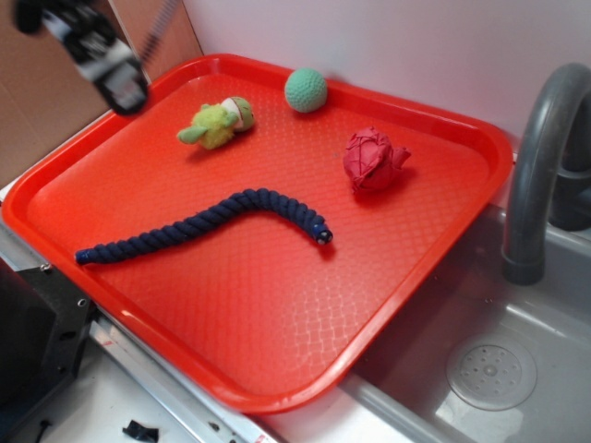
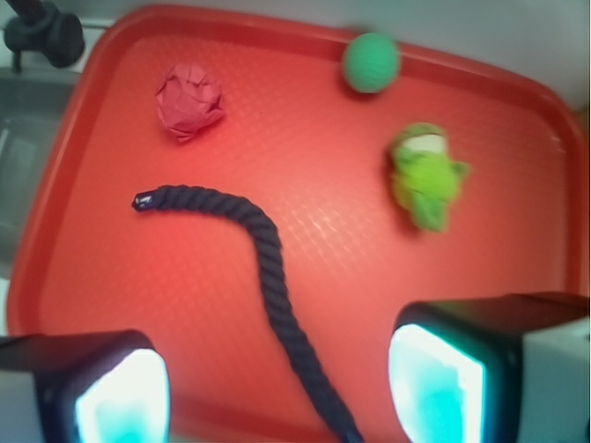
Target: Grab the blue rope.
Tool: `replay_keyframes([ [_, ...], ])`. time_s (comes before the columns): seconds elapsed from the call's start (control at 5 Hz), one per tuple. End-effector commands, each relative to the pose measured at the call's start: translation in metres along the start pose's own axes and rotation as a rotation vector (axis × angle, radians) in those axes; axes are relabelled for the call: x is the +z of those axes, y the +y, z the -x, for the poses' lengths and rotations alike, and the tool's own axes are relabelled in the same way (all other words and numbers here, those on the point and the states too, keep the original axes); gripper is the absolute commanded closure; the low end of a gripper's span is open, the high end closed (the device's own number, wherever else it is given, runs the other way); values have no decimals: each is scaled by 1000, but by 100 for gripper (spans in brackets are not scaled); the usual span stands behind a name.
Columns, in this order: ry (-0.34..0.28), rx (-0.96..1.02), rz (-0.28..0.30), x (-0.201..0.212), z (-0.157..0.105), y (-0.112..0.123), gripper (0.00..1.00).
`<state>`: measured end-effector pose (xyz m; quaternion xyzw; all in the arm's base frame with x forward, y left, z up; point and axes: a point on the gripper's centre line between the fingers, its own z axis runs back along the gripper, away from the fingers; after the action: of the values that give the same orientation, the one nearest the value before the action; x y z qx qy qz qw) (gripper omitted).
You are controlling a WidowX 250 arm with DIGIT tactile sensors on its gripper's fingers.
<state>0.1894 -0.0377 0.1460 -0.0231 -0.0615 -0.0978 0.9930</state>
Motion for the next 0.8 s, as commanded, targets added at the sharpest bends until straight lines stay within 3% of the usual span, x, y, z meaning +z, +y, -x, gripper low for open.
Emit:
replay_keyframes([
  [0.0, 63, -57, -74, -58, -22, -5, 0],
  [0.4, 154, -117, -47, -102, -24, 5, 0],
  [0.6, 186, -158, -61, -119, -20, 3, 0],
])
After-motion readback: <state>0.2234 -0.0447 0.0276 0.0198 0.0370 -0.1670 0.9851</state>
